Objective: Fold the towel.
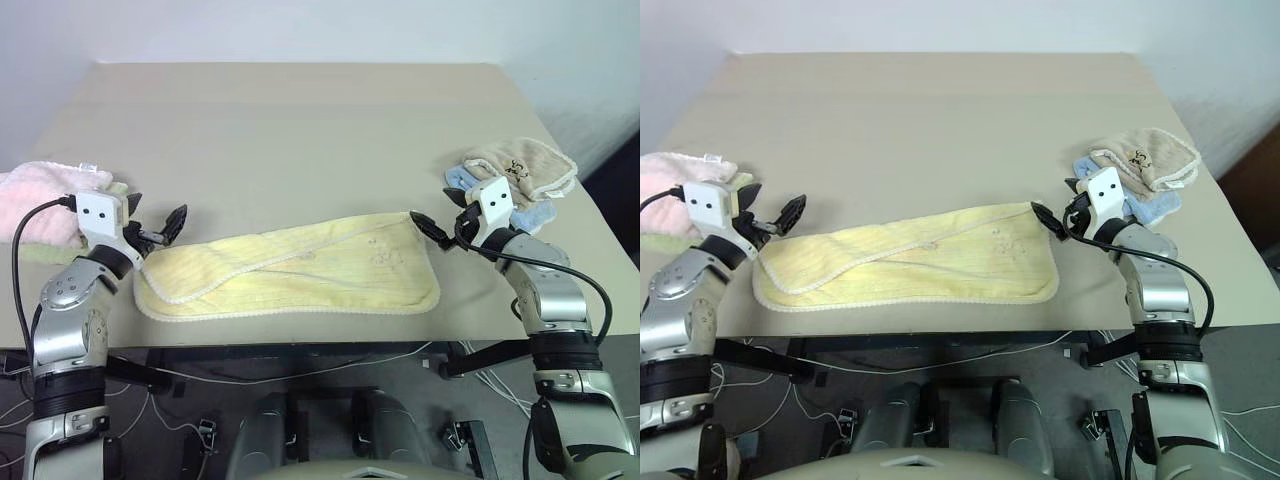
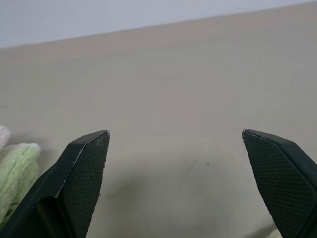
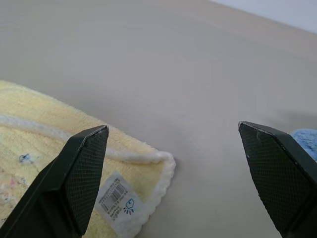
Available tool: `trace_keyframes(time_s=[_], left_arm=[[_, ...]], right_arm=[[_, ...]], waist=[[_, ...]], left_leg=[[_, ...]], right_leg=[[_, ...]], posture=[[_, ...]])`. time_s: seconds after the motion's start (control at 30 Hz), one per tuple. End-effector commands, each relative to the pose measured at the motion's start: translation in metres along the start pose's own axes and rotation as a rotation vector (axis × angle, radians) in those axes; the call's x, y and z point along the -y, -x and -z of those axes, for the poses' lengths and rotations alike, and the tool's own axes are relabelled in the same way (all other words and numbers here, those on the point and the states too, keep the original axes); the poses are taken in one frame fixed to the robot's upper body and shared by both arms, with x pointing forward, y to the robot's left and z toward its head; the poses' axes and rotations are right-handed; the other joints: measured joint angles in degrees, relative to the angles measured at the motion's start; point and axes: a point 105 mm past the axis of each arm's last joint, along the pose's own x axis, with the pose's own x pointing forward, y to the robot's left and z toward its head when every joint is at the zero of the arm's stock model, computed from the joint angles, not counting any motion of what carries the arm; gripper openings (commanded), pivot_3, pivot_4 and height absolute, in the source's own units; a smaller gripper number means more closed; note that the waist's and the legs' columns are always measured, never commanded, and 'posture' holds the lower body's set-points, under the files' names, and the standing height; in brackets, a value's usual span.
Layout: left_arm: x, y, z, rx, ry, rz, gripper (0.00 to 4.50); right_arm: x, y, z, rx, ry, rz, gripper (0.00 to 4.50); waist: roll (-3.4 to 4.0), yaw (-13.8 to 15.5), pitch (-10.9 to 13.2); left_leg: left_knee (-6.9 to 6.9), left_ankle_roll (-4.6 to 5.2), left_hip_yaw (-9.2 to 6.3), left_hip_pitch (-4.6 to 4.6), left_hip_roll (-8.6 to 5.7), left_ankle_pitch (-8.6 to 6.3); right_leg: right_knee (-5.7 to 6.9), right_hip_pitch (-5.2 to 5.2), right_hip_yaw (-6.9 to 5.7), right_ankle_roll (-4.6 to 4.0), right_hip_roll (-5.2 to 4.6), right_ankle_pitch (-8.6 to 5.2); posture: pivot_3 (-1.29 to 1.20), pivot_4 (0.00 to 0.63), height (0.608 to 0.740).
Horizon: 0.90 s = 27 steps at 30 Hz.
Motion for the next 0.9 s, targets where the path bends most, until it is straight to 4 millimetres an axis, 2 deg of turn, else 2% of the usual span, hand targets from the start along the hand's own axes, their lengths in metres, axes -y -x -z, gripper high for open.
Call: trace_keyframes(time_s=[0.03,0.37,0.6,0.73,0.9], left_arm=[[-0.001,0.003,-0.013,0.039,-0.042,0.011,4.50],[0.002,-0.004,-0.014,0.036,-0.072,0.039,4.50],[0.000,-0.001,-0.018,0.049,-0.049,0.037,4.50],[-0.004,0.015,-0.017,0.031,-0.031,0.033,4.50],[-0.009,0.046,-0.017,-0.023,-0.166,0.087,4.50]], right_arm=[[-0.003,-0.002,-0.006,0.033,0.015,-0.002,4.46],[-0.012,-0.004,-0.006,0.045,0.068,-0.017,4.46],[-0.013,-0.005,-0.009,0.059,0.077,-0.017,4.46],[-0.016,-0.009,-0.006,0.061,0.070,-0.021,4.46],[-0.023,-0.021,-0.002,0.058,0.049,-0.044,4.46]], waist=[[0.00,-0.03,0.00],[0.00,0.01,0.00],[0.00,-0.01,0.00],[0.01,-0.20,0.00],[0.01,-0.44,0.00]], left_leg=[[0.00,0.00,0.00,0.01,0.00,0.00],[0.00,0.00,0.00,0.01,0.00,0.00],[0.01,0.00,0.00,0.01,0.00,0.00],[0.01,0.00,0.00,0.02,0.01,0.00],[0.01,-0.03,0.00,0.03,0.08,0.00]], right_leg=[[0.00,0.00,0.00,0.00,0.00,0.00],[0.01,0.01,-0.01,0.00,-0.01,0.00],[0.01,0.01,-0.01,0.00,0.00,0.00],[0.00,0.01,-0.01,0.00,0.01,0.00],[0.00,0.00,0.00,-0.02,0.08,-0.01]], posture=[[0.00,0.150,0.740],[0.00,0.150,0.740],[0.00,0.150,0.740],[0.00,0.150,0.740],[0.00,0.150,0.740]])
